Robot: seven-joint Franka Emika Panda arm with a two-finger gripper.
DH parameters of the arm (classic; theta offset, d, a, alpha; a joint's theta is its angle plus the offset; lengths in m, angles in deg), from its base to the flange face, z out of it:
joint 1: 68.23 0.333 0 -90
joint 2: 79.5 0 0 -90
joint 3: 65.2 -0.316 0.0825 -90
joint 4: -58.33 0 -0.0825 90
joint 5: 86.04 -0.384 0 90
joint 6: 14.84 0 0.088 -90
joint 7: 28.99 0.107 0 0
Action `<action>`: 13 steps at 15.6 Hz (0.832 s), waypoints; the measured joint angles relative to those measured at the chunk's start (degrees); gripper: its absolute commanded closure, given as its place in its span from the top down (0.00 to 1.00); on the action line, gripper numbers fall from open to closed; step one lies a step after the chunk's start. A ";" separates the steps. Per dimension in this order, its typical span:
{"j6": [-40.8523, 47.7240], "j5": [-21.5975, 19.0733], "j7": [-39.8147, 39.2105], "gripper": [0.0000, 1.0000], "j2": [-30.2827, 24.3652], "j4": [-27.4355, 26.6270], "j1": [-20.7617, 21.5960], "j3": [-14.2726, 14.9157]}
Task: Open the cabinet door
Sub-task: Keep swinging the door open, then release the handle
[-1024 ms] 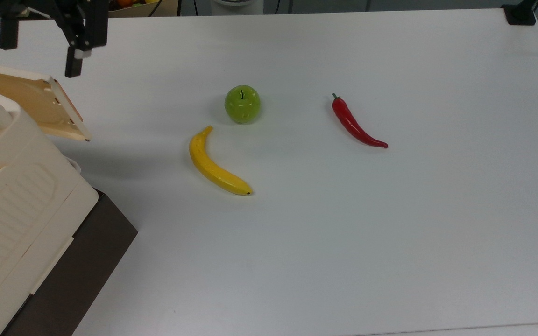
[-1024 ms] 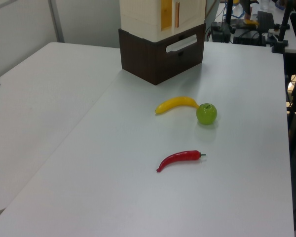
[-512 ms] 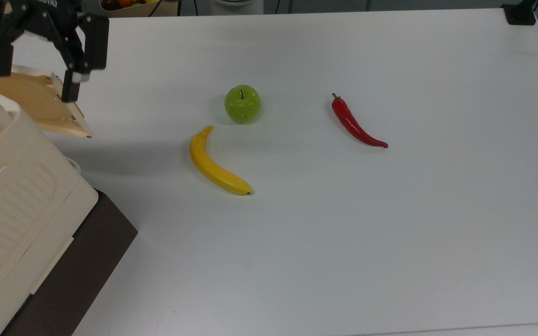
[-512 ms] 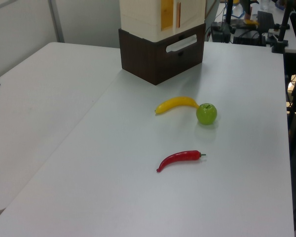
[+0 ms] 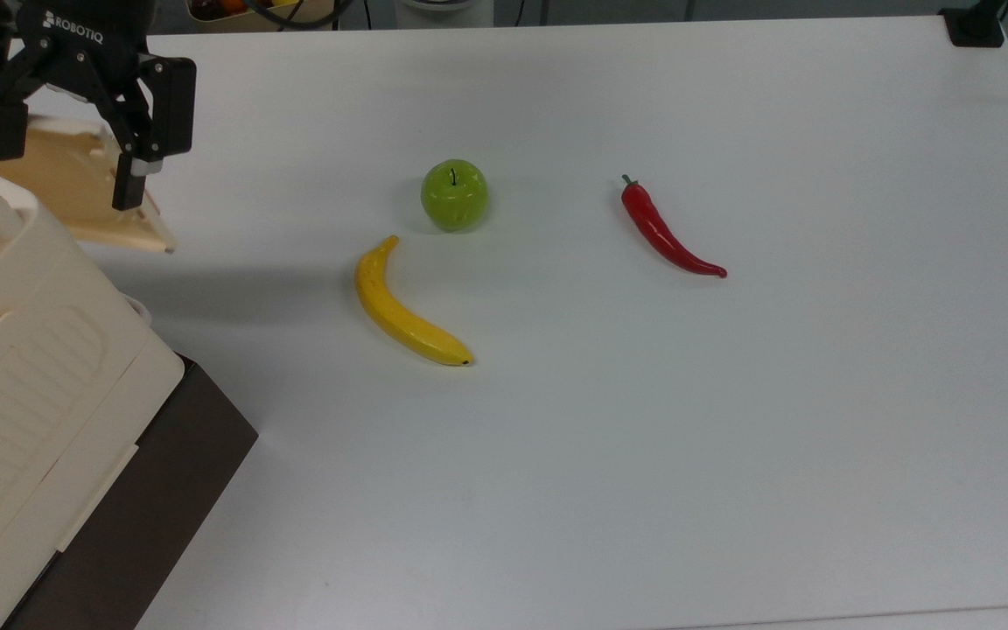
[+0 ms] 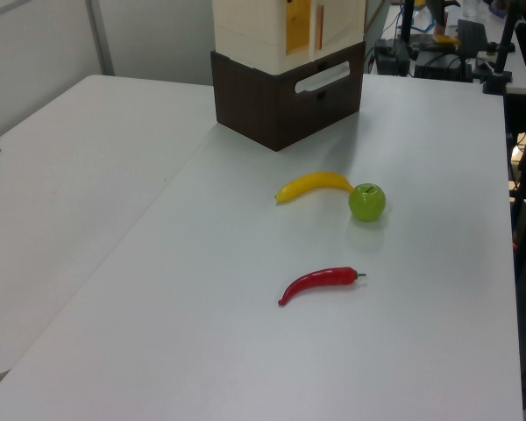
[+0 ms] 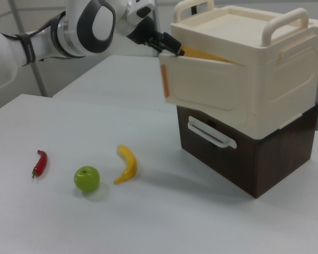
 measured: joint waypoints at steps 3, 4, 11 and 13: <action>8.38 0.04 -3.32 1.00 -2.24 0.13 -0.25 0.01; 11.81 0.04 -5.25 1.00 -3.28 0.14 -0.35 0.03; 22.66 0.00 -13.22 1.00 -6.76 0.08 -0.69 0.45; 24.87 0.00 -16.76 1.00 -6.77 0.06 -1.11 0.75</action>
